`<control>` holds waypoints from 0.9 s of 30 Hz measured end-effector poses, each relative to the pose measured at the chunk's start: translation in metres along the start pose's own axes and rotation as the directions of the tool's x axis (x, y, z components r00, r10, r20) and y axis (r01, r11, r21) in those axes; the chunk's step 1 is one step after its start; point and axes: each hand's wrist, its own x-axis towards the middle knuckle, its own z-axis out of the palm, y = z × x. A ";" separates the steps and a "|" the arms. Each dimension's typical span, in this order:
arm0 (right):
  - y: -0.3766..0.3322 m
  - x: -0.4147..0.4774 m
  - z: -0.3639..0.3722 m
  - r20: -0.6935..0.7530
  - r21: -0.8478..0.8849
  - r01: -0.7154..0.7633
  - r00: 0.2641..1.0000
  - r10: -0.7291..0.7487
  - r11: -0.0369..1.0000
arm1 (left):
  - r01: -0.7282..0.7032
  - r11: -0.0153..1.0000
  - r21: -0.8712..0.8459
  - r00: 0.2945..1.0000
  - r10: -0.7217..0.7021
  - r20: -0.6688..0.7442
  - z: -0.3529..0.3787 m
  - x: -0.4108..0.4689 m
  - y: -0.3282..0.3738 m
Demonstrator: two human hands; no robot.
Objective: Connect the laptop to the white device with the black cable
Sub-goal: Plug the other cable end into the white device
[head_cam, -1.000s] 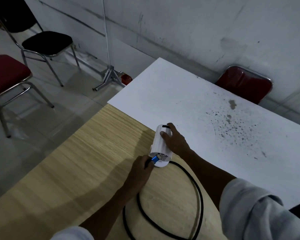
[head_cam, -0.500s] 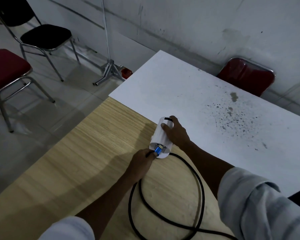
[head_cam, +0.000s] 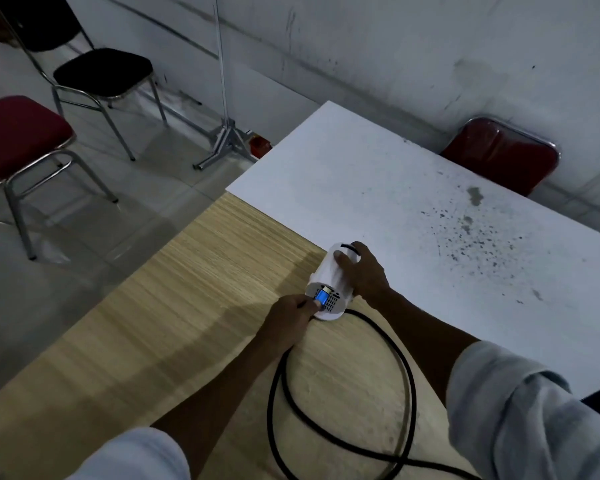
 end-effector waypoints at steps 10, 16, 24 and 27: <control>-0.003 0.002 0.001 0.033 -0.019 0.004 0.999 -0.003 1.000 | 0.047 0.998 -0.037 0.998 -0.046 0.030 0.000 0.001 0.006; -0.003 0.002 0.004 0.004 -0.031 0.011 1.000 -0.011 0.999 | 0.070 0.996 -0.056 0.996 -0.067 0.055 -0.003 0.003 0.010; -0.001 0.002 0.004 0.014 -0.002 -0.002 1.000 0.002 1.000 | 0.134 0.980 -0.146 0.991 -0.129 0.048 -0.001 0.004 0.011; 0.000 0.002 0.004 0.015 -0.004 -0.006 1.000 0.007 1.000 | 0.188 0.963 -0.194 0.982 -0.180 0.058 0.001 0.005 0.012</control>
